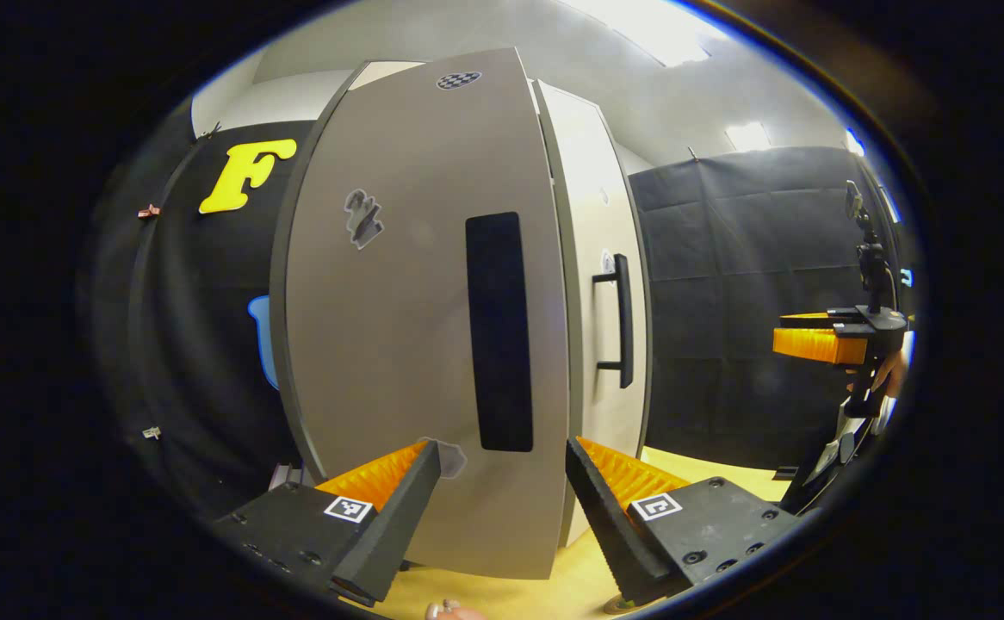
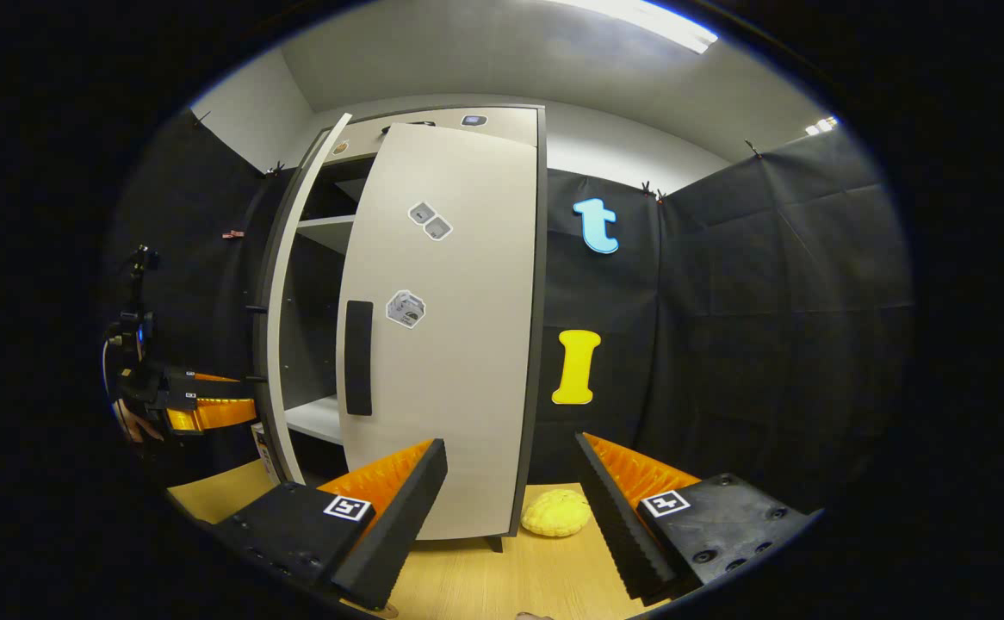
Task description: Grasp the bottle in the cabinet with the left hand and place it on the coaster, then close the right door with the right hand and the left door with the left hand.
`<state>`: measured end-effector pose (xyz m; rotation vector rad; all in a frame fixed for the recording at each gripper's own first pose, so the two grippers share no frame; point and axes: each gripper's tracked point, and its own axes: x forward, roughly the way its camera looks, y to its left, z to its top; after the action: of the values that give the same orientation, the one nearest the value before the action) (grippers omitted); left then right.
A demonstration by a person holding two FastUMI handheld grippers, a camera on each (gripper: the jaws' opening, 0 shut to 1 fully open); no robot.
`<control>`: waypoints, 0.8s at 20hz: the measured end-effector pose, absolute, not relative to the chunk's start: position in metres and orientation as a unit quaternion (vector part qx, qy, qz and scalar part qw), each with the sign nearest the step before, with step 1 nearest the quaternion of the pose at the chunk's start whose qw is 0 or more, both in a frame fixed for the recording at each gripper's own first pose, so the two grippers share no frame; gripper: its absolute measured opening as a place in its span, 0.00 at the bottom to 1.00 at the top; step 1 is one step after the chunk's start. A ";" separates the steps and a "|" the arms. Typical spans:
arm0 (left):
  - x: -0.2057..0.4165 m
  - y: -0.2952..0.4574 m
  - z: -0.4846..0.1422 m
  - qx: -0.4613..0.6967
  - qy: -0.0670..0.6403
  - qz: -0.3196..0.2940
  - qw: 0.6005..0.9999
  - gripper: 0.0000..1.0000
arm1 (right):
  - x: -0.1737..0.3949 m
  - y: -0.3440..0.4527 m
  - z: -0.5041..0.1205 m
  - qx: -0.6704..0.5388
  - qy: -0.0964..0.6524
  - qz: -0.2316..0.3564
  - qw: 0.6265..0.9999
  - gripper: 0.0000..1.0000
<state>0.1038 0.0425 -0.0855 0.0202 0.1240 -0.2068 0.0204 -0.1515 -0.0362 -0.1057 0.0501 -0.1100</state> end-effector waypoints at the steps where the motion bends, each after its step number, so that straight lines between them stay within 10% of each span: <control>1: 0.105 0.041 -0.087 0.009 0.063 -0.103 0.993 0.94 | 0.019 -0.152 -0.037 -0.055 0.025 -0.053 0.997 0.98; 16: 0.075 0.041 -0.080 0.005 0.060 -0.064 0.996 0.96 | 0.044 -0.152 -0.047 -0.033 0.048 -0.045 0.997 0.98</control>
<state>0.0750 0.0407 -0.0797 0.0104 0.1195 -0.1288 0.0439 -0.1518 -0.0465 -0.0658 0.0961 -0.0893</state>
